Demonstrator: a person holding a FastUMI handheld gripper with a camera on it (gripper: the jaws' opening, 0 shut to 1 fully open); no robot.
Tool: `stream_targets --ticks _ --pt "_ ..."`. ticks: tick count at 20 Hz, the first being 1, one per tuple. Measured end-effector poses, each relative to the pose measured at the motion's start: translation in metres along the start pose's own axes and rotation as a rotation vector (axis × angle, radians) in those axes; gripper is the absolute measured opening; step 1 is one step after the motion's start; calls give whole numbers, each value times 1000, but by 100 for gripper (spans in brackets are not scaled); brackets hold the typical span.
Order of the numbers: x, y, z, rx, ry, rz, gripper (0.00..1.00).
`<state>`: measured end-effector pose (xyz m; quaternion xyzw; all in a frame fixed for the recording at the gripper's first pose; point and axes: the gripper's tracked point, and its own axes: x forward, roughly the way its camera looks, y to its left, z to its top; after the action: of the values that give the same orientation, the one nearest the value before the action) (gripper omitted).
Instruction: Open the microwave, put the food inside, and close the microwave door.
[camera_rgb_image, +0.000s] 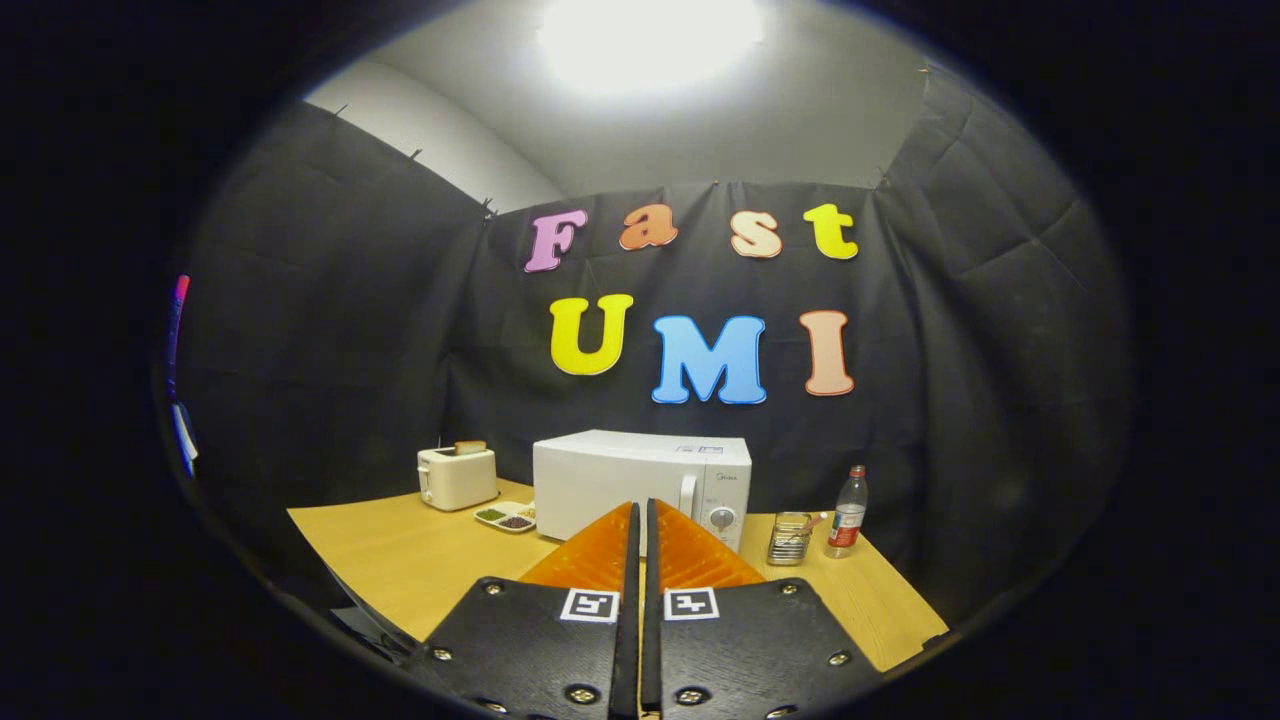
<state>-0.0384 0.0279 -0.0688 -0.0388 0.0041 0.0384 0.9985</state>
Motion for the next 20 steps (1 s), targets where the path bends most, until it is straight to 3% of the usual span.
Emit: stream_targets --ticks 3,5,6,8,20 --pt "-2 10 -7 -22 16 21 4" --pt "-2 7 -11 -23 37 3 31" --pt "-2 8 -10 -24 40 3 70" --pt "-4 14 -6 -17 31 12 99" --pt "-12 8 7 31 -4 30 98"
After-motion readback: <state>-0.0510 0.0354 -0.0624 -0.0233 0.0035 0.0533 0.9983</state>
